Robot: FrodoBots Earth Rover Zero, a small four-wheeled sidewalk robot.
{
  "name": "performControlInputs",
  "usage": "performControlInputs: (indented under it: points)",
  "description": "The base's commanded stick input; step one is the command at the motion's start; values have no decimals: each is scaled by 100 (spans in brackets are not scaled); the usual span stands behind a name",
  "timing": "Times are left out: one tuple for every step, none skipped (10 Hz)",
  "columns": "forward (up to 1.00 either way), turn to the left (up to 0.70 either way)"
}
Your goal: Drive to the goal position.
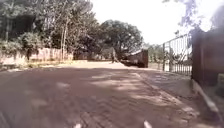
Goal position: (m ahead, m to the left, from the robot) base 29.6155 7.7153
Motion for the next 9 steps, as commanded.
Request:
performControlInputs:
  points:
    - [70, -34]
    - [70, -34]
    - [70, -28]
    - [70, -2]
    - [70, 0]
    - [70, 0]
    - [70, 0]
    - [70, 0]
    - [70, 0]
